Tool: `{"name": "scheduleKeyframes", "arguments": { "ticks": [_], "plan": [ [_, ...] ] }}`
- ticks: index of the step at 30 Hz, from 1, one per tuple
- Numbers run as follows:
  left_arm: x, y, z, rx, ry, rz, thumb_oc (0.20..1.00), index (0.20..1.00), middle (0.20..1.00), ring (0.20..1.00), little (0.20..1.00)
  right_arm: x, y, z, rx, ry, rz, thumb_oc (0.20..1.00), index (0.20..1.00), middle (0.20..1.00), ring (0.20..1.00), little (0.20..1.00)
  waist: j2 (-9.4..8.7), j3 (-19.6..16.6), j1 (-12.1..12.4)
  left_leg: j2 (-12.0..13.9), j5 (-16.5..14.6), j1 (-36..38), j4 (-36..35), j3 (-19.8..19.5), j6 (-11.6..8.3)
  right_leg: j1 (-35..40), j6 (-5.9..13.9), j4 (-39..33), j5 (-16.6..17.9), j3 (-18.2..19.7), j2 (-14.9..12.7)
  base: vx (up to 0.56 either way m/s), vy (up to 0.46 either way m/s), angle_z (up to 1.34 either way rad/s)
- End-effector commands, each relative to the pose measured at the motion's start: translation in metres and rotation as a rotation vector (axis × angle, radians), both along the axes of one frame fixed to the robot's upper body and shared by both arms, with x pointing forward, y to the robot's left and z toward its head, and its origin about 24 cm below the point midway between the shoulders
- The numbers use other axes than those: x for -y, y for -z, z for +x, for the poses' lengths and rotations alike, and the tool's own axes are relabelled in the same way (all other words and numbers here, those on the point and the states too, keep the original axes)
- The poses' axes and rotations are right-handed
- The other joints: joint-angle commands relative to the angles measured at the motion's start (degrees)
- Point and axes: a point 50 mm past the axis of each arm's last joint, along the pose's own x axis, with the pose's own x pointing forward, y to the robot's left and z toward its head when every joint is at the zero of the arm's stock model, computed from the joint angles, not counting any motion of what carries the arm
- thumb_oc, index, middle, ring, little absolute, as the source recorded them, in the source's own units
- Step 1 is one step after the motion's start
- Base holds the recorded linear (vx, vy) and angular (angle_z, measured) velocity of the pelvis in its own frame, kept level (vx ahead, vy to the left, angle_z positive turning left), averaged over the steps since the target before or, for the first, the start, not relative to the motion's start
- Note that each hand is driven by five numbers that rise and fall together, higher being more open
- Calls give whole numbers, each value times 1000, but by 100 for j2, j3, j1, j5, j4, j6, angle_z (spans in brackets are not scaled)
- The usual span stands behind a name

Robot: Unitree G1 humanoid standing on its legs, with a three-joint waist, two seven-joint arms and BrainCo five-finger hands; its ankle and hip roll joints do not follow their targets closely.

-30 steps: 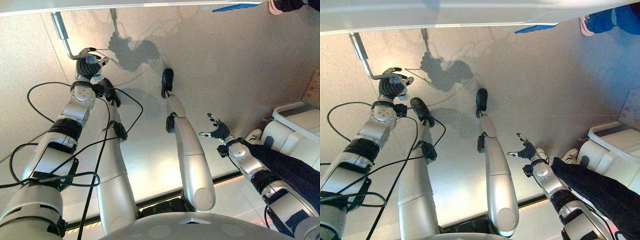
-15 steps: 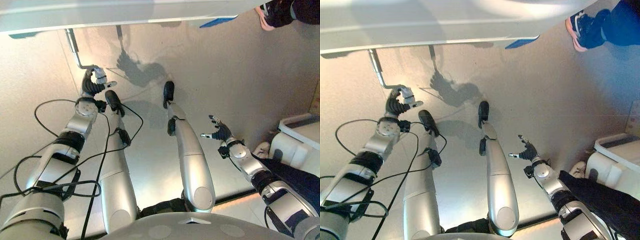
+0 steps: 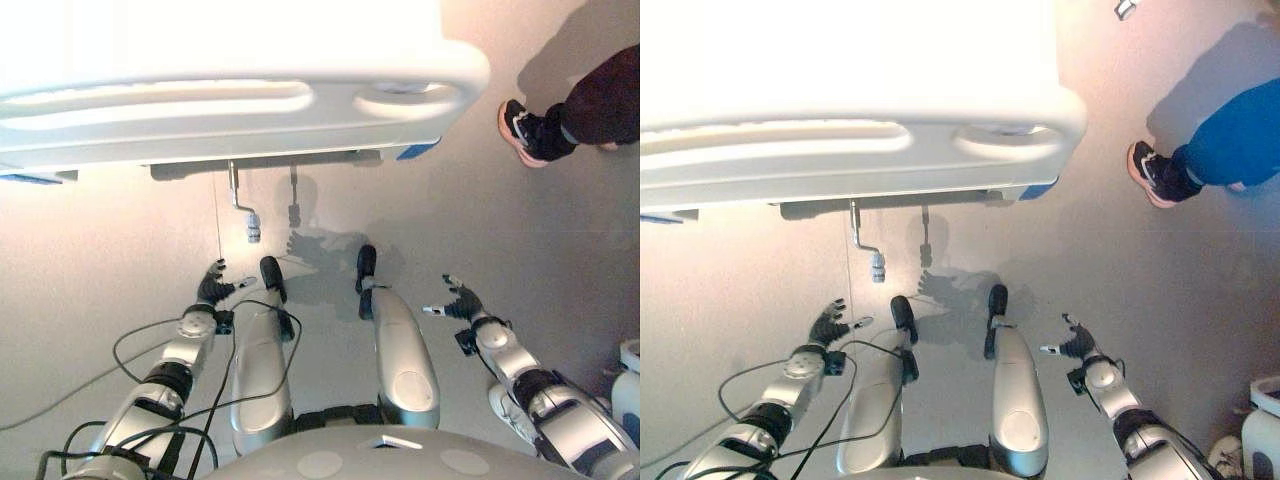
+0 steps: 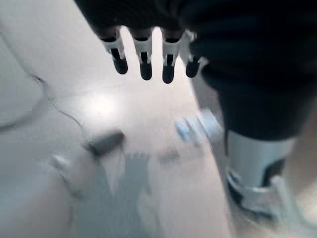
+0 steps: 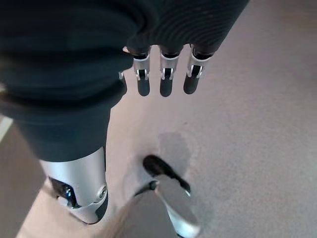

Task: Raise the hospital bed

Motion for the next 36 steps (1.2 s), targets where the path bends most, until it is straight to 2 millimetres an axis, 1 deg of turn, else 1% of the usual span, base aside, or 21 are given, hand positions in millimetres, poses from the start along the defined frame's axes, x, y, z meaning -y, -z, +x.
{"name": "scheduleKeyframes", "arguments": {
  "ticks": [1, 2, 3, 4, 5, 6, 7, 8, 9, 10, 11, 13, 16, 17, 19, 20, 21, 24, 30, 36],
  "plan": [
    [6, 23, -29, -159, 61, 25, 1000, 1000, 1000, 1000, 1000, 18, 11, -25, -82, 90, -10, 1000, 1000, 1000, 1000, 1000, -13, -394, 46, -138, -147, 31, 379, -78, -28, 536, 449, -607, 341, -179, 144, 143, -4, 2],
    [6, 23, -29, -159, 61, 25, 1000, 1000, 1000, 1000, 1000, 18, 11, -25, -82, 90, -10, 1000, 1000, 1000, 1000, 1000, -13, -386, 46, -138, -143, 47, 369, -77, -29, 551, 449, -615, 343, -180, 145, 129, -9, 3],
    [6, 33, -46, -228, 45, 27, 1000, 1000, 1000, 1000, 1000, 16, 17, -33, -103, 130, 26, 1000, 1000, 1000, 1000, 1000, 8, -609, 81, -139, -126, 275, 224, -80, -53, 790, 481, -784, 367, -201, 164, 65, -5, 3],
    [6, 33, -46, -228, 45, 27, 1000, 1000, 1000, 1000, 1000, 16, 17, -34, -103, 130, 26, 1000, 1000, 1000, 1000, 1000, 8, -603, 82, -139, -124, 288, 216, -78, -53, 802, 481, -790, 369, -201, 165, 121, -4, 5],
    [11, 39, -58, -263, 51, 17, 1000, 1000, 1000, 1000, 1000, 14, 23, -43, -134, 159, 52, 1000, 1000, 1000, 1000, 1000, 35, -851, 134, -146, -128, 512, 77, -87, -65, 1028, 510, -939, 394, -236, 186, 59, 0, 3],
    [11, 39, -58, -263, 52, 17, 1000, 1000, 1000, 1000, 1000, 14, 23, -44, -135, 159, 52, 1000, 1000, 1000, 1000, 1000, 36, -847, 134, -146, -127, 523, 70, -86, -65, 1040, 510, -947, 396, -236, 187, 85, 3, 2],
    [12, 42, -64, -286, 58, 16, 1000, 1000, 1000, 1000, 1000, 11, 26, -48, -147, 172, 70, 1000, 1000, 1000, 1000, 1000, 45, -956, 147, -158, -129, 633, 15, -98, -61, 1148, 517, -1008, 411, -236, 200, 80, -8, 3],
    [17, 45, -71, -305, 74, -4, 1000, 1000, 1000, 1000, 1000, 8, 32, -57, -182, 206, 99, 1000, 1000, 1000, 1000, 1000, 57, -1189, 181, -155, -120, 826, -94, -105, -69, 1390, 544, -1154, 426, -273, 214, 80, -9, 7],
    [17, 45, -71, -305, 74, -4, 1000, 1000, 1000, 1000, 1000, 8, 32, -58, -182, 206, 99, 1000, 1000, 1000, 1000, 1000, 57, -1184, 180, -156, -119, 836, -100, -106, -69, 1402, 545, -1162, 429, -275, 215, 78, -5, 16],
    [19, 47, -75, -319, 75, -10, 1000, 1000, 1000, 1000, 1000, 6, 35, -62, -199, 214, 113, 1000, 1000, 1000, 1000, 1000, 70, -1292, 195, -168, -108, 939, -163, -125, -71, 1501, 549, -1225, 439, -288, 223, 25, 6, 12],
    [19, 47, -75, -319, 75, -10, 1000, 1000, 1000, 1000, 1000, 6, 35, -62, -199, 214, 113, 1000, 1000, 1000, 1000, 1000, 70, -1292, 195, -168, -108, 940, -164, -125, -71, 1502, 549, -1225, 439, -288, 223, 95, 6, 10],
    [24, 54, -89, -377, 101, -19, 1000, 1000, 1000, 1000, 1000, -2, 46, -80, -280, 207, 132, 1000, 1000, 1000, 1000, 1000, 71, -1780, 248, -179, -87, 1377, -523, -137, -76, 1937, 569, -1519, 437, -344, 281, 161, -8, 15],
    [26, 56, -94, -397, 136, -3, 1000, 1000, 1000, 1000, 1000, -8, 52, -92, -324, 209, 147, 1000, 1000, 1000, 1000, 1000, 62, -2029, 260, -188, -78, 1645, -708, -130, -71, 2206, 568, -1650, 427, -381, 323, 93, -7, 8],
    [26, 56, -94, -397, 136, -3, 1000, 1000, 1000, 1000, 1000, -8, 52, -92, -324, 209, 147, 1000, 1000, 1000, 1000, 1000, 62, -2026, 259, -188, -76, 1653, -714, -130, -72, 2214, 568, -1654, 428, -382, 324, 49, 1, 0],
    [30, 56, -93, -401, 154, 1, 1000, 1000, 1000, 1000, 1000, -15, 55, -98, -347, 203, 159, 1000, 1000, 1000, 1000, 1000, 59, -2255, 230, -200, -46, 1832, -927, -102, -87, 2406, 562, -1872, 439, -412, 350, 67, 4, 3],
    [30, 56, -93, -401, 154, 1, 1000, 1000, 1000, 1000, 1000, -15, 56, -98, -347, 203, 159, 1000, 1000, 1000, 1000, 1000, 59, -2253, 229, -200, -47, 1836, -929, -102, -87, 2412, 563, -1878, 441, -413, 351, 63, -1, 8],
    [33, 57, -94, -406, 175, 4, 1000, 1000, 1000, 1000, 1000, -18, 57, -100, -359, 193, 156, 1000, 1000, 1000, 1000, 1000, 59, -2361, 223, -208, -60, 1875, -958, -82, -92, 2482, 567, -1983, 464, -435, 361, 40, -6, 6],
    [37, 58, -95, -408, 187, -3, 1000, 1000, 1000, 1000, 1000, -22, 59, -103, -372, 176, 156, 1000, 1000, 1000, 1000, 1000, 58, -2448, 219, -210, -78, 1916, -958, -68, -94, 2553, 560, -2039, 475, -452, 364, 13, -2, 1],
    [40, 60, -99, -419, 189, -10, 1000, 1000, 1000, 1000, 1000, -23, 61, -110, -394, 174, 154, 1000, 1000, 1000, 1000, 1000, 42, -2518, 217, -217, -122, 2032, -958, -67, -71, 2682, 546, -2035, 452, -465, 373, 0, 0, 0],
    [40, 60, -100, -423, 187, -12, 1000, 1000, 1000, 1000, 1000, -22, 61, -110, -394, 178, 148, 1000, 1000, 1000, 1000, 1000, 31, -2558, 231, -221, -140, 2048, -958, -60, -65, 2729, 538, -2075, 443, -459, 381, 0, 0, 0]
  ]
}}
